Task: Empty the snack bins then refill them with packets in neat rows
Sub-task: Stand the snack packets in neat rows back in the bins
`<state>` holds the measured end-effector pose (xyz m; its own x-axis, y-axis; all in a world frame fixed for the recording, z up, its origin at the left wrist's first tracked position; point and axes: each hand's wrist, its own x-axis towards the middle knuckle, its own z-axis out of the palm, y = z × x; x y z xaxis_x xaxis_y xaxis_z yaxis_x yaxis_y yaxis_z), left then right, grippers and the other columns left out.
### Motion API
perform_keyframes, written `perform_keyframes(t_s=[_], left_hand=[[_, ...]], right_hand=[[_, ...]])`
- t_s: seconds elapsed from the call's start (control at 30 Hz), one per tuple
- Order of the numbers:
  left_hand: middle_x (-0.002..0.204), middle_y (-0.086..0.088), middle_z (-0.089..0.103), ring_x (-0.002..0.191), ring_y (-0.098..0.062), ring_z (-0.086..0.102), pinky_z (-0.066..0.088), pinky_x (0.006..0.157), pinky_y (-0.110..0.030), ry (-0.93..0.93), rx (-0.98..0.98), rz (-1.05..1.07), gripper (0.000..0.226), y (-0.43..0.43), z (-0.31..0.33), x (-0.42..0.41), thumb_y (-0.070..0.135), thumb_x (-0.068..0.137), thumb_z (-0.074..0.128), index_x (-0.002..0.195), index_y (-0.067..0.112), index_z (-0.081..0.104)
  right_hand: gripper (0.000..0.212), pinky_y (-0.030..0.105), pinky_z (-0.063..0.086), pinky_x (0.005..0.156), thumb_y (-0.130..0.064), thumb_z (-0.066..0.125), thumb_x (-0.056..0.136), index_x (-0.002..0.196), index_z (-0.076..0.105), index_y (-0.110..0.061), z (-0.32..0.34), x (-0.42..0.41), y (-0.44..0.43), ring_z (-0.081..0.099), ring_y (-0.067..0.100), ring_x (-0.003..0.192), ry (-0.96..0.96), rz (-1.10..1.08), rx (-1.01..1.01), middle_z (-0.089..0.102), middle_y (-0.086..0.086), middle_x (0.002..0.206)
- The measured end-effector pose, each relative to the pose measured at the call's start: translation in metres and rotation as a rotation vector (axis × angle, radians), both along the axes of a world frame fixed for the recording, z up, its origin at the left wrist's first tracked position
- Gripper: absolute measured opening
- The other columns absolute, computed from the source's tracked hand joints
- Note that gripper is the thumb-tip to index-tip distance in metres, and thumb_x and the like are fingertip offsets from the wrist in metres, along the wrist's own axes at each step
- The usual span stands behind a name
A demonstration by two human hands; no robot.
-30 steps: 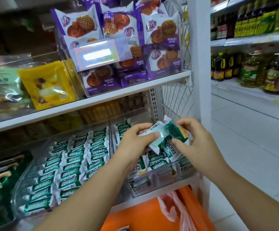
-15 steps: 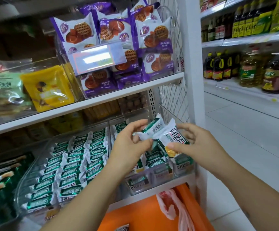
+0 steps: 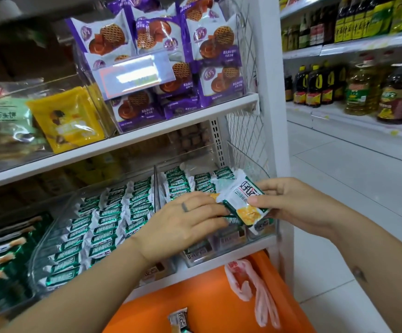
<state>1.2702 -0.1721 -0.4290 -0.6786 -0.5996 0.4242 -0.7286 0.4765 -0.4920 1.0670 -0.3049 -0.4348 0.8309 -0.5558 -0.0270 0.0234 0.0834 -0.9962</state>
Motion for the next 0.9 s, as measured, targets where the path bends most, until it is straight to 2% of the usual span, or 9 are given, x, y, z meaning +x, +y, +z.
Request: perform_keyframes(t_s=[0.2, 0.33, 0.43, 0.5, 0.57, 0.63, 0.73, 0.8, 0.9], left_hand=[[0.113, -0.002, 0.049, 0.101, -0.024, 0.054, 0.045, 0.09, -0.035, 0.158, 0.005, 0.078, 0.017, 0.004, -0.005, -0.004, 0.014, 0.101, 0.044, 0.117, 0.014, 0.05], [0.116, 0.004, 0.049, 0.105, -0.018, 0.053, 0.044, 0.092, -0.03, 0.265, 0.076, 0.159, 0.031, 0.003, -0.013, -0.009, 0.016, 0.09, 0.061, 0.119, 0.02, 0.05], [0.115, 0.011, 0.053, 0.11, -0.005, 0.051, 0.038, 0.097, -0.017, 0.601, 0.21, 0.252, 0.037, 0.006, -0.007, -0.016, 0.041, 0.082, 0.068, 0.114, 0.025, 0.058], [0.114, 0.017, 0.055, 0.11, 0.002, 0.051, 0.038, 0.096, -0.014, 0.89, 0.268, 0.326, 0.034, 0.008, -0.002, -0.021, 0.046, 0.08, 0.068, 0.11, 0.032, 0.061], [0.111, 0.019, 0.056, 0.101, 0.0, 0.057, 0.048, 0.088, -0.022, 1.156, 0.331, 0.396, 0.028, 0.006, 0.002, -0.025, 0.035, 0.084, 0.07, 0.109, 0.038, 0.058], [0.109, 0.02, 0.059, 0.083, -0.004, 0.06, 0.054, 0.077, -0.03, 1.387, 0.508, 0.473, 0.036, 0.002, 0.006, -0.029, 0.023, 0.087, 0.068, 0.116, 0.039, 0.053], [0.089, 0.008, 0.065, 0.071, -0.015, 0.054, 0.05, 0.064, -0.025, 1.65, 0.775, 0.496, 0.043, -0.002, 0.006, -0.031, 0.013, 0.09, 0.064, 0.129, 0.024, 0.052], [0.077, 0.0, 0.059, 0.072, -0.021, 0.049, 0.044, 0.069, -0.031, 1.795, 0.754, 0.496, 0.044, -0.004, 0.005, -0.034, 0.009, 0.089, 0.064, 0.129, 0.02, 0.051], [0.074, 0.0, 0.047, 0.064, -0.013, 0.052, 0.052, 0.079, -0.04, 1.936, 0.596, 0.557, 0.047, -0.007, 0.001, -0.044, 0.007, 0.087, 0.066, 0.122, 0.028, 0.042]], right_hand=[[0.047, 0.045, 0.058, 0.077, -0.019, 0.066, 0.072, 0.117, 0.059, -0.011, -0.002, 0.006, 0.013, 0.07, 0.025, 0.088, -0.057, 0.136, 0.416, 0.07, 0.017, 0.108], [0.042, 0.039, 0.059, 0.078, -0.017, 0.066, 0.069, 0.107, 0.061, -0.001, -0.003, 0.012, 0.016, 0.069, 0.025, 0.084, -0.127, 0.019, 0.421, 0.07, 0.02, 0.102], [0.026, 0.035, 0.06, 0.075, -0.011, 0.063, 0.081, 0.103, 0.062, 0.002, -0.003, 0.011, 0.011, 0.069, 0.025, 0.085, -0.139, -0.056, 0.389, 0.07, 0.022, 0.102], [0.015, 0.031, 0.06, 0.069, -0.008, 0.059, 0.087, 0.099, 0.062, 0.001, -0.002, 0.009, 0.009, 0.068, 0.025, 0.085, -0.113, -0.093, 0.339, 0.069, 0.022, 0.102], [0.021, 0.03, 0.059, 0.069, -0.009, 0.058, 0.088, 0.105, 0.061, 0.003, -0.002, 0.01, 0.009, 0.066, 0.026, 0.088, -0.109, -0.077, 0.298, 0.068, 0.024, 0.106], [0.026, 0.032, 0.058, 0.074, -0.008, 0.057, 0.088, 0.111, 0.06, 0.004, -0.003, 0.011, 0.013, 0.067, 0.025, 0.089, -0.121, -0.028, 0.274, 0.069, 0.022, 0.107], [0.021, 0.029, 0.059, 0.069, -0.008, 0.056, 0.09, 0.109, 0.062, -0.002, -0.002, 0.012, 0.019, 0.07, 0.021, 0.087, -0.132, -0.021, 0.24, 0.072, 0.016, 0.101], [0.018, 0.03, 0.06, 0.072, -0.009, 0.059, 0.089, 0.105, 0.063, -0.003, -0.003, 0.014, 0.019, 0.071, 0.021, 0.086, -0.172, -0.105, 0.264, 0.073, 0.014, 0.097], [0.014, 0.028, 0.06, 0.071, -0.01, 0.06, 0.089, 0.102, 0.064, -0.005, -0.006, 0.017, 0.022, 0.072, 0.017, 0.086, -0.225, -0.249, 0.283, 0.073, 0.01, 0.096]])
